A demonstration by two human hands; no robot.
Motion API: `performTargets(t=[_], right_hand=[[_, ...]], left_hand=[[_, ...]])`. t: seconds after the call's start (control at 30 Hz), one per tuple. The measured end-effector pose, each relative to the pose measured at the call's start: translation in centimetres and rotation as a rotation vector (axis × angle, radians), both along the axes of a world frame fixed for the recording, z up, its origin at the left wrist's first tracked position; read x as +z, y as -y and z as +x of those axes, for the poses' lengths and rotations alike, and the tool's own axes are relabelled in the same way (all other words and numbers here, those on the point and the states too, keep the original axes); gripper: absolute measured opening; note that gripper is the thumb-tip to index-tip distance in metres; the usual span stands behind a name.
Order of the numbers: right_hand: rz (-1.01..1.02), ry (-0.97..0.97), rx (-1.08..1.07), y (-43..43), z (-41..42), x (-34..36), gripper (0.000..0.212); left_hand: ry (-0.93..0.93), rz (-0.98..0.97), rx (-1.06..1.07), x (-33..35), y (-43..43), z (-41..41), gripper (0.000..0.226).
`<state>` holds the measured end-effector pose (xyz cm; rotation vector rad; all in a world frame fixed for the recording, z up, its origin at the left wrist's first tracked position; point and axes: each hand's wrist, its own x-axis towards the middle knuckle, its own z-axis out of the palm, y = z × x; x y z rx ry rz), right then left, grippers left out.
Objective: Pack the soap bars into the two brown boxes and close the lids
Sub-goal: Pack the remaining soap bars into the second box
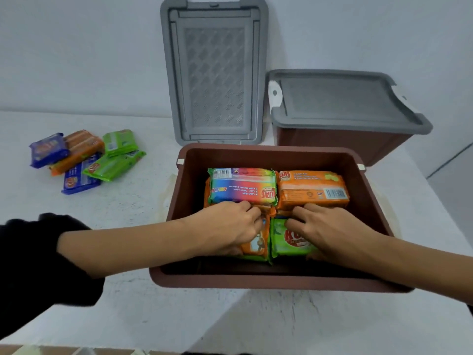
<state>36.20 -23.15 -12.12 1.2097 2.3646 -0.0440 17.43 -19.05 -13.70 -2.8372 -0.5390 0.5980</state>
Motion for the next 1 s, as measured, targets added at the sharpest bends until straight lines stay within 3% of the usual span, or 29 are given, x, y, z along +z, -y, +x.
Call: performTargets(t=[0.1,0.2,0.3,0.37,0.5,0.67,0.83,1.0], right_hand=[[-0.034,-0.061,-0.023,-0.4,0.0,1.0,0.06],[-0.004,-0.205,-0.042,-1.3,-0.2,3.7,0.049],[0.049,-0.339,-0.055,-3.1,-1.1,6.7,0.043],[0.087,-0.446,-0.043,-4.8,-2.3,8.3,0.044],[0.106,-0.615,0.018,-8.7,-6.5,9.7,0.046],[0.084,-0.675,0.112,-14.1,-13.6,8.9,0.049],[0.014,-0.602,0.157,-19.4,-21.0,5.9,0.05],[-0.079,-0.541,0.082,-23.8,-27.5,1.5,0.054]], left_hand=[[0.128,-0.085,0.07,0.8,-0.3,-0.3,0.056],[0.427,-0.204,0.119,3.0,-0.8,-1.9,0.041],[0.648,-0.158,0.178,5.3,-1.7,-5.0,0.04],[0.695,-0.087,0.299,6.7,-2.7,-7.7,0.042],[0.801,0.027,0.608,8.5,-4.9,-14.3,0.025],[0.802,0.068,0.975,8.3,-7.1,-23.9,0.032],[0.698,-0.079,1.434,4.6,-10.3,-31.3,0.048],[0.922,-0.265,1.749,0.4,-13.9,-34.1,0.073]])
